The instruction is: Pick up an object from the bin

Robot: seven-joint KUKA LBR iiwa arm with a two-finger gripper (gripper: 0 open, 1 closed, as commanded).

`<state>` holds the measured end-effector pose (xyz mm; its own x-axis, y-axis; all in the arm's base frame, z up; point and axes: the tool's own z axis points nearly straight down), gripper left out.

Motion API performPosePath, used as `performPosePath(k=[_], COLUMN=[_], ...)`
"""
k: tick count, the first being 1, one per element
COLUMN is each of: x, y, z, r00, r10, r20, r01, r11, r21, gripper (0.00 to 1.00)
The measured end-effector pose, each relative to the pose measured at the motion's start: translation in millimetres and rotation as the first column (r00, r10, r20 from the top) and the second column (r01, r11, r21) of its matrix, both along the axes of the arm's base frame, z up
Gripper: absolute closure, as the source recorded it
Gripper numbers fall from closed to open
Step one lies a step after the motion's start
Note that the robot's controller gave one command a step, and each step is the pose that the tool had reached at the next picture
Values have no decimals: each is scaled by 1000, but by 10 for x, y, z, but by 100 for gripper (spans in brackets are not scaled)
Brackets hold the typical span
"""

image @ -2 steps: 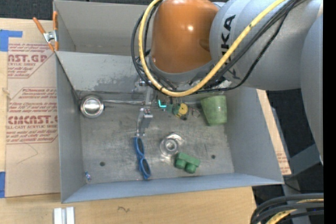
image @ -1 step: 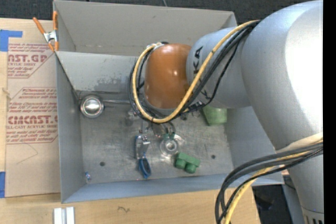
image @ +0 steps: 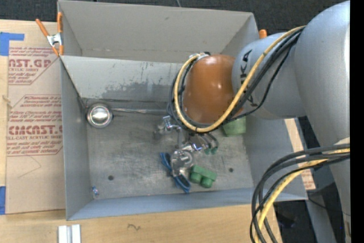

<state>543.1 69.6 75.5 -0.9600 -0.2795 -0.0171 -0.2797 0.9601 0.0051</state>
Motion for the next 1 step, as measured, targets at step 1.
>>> performPosePath(k=[1], x=[-26], y=[-7], z=[0], r00=[1000], r10=[3], r20=[-15], r01=[-3], r11=[1000], r21=[-6], gripper=[100])
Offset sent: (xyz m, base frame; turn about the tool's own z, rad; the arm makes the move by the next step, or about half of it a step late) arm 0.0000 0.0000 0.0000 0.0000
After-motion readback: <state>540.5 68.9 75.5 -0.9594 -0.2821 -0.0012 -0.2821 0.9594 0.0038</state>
